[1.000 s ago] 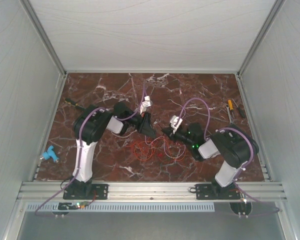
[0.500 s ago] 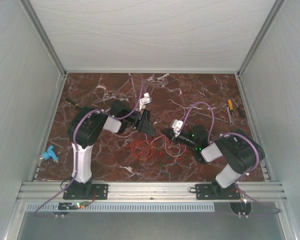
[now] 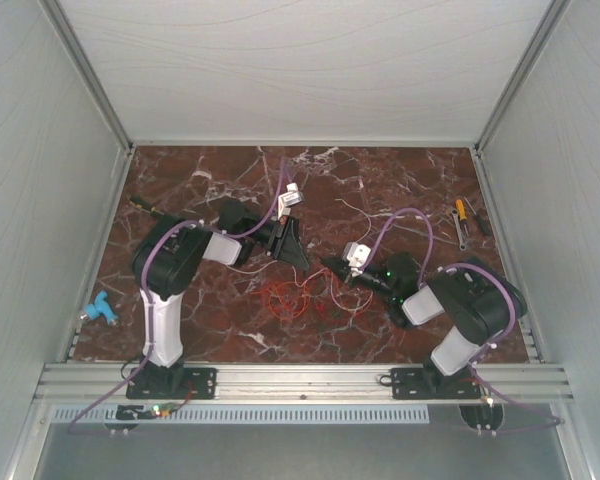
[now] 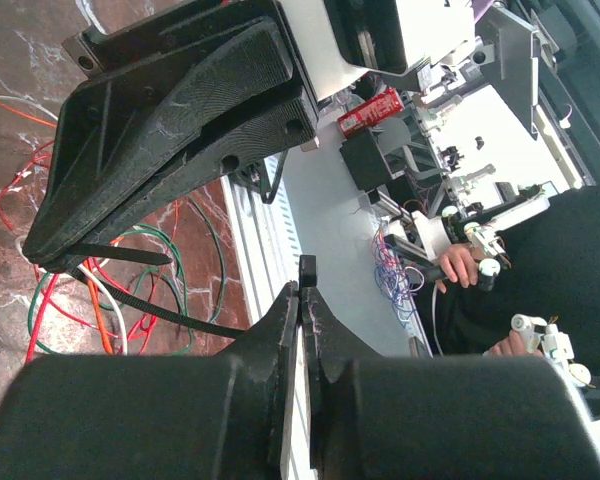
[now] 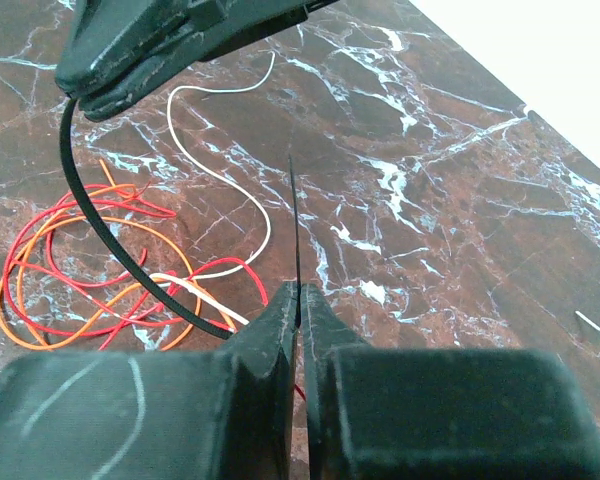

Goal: Zip-tie the wires
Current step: Tie the cable at the center of the board.

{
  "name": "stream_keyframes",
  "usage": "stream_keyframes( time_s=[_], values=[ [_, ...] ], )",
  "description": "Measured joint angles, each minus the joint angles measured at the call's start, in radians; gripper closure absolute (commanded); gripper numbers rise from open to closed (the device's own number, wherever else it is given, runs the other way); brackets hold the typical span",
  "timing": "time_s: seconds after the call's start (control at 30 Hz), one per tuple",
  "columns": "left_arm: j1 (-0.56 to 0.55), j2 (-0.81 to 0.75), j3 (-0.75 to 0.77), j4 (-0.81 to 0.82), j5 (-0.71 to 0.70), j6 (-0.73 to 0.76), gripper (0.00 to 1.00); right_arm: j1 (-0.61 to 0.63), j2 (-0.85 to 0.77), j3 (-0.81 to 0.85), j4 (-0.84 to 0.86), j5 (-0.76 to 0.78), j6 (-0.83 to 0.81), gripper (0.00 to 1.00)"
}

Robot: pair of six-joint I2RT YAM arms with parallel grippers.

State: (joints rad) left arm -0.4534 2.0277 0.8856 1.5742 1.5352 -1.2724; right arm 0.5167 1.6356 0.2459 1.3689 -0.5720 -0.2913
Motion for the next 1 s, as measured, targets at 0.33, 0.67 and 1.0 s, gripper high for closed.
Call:
stream_keyframes(
  time_s=[0.33, 0.67, 1.0],
  values=[
    [0.000, 0.000, 0.001, 0.000, 0.002, -0.049, 1.00, 0.000, 0.001, -0.001, 0.031, -0.047, -0.002, 1.00],
    [-0.011, -0.057, 0.001, 0.000, 0.002, -0.080, 1.00, 0.000, -0.006, 0.013, 0.035, -0.106, 0.002, 1.00],
    [-0.026, -0.082, -0.016, 0.000, -0.001, -0.106, 1.00, 0.000, -0.048, 0.038, 0.043, -0.105, 0.024, 1.00]
  ],
)
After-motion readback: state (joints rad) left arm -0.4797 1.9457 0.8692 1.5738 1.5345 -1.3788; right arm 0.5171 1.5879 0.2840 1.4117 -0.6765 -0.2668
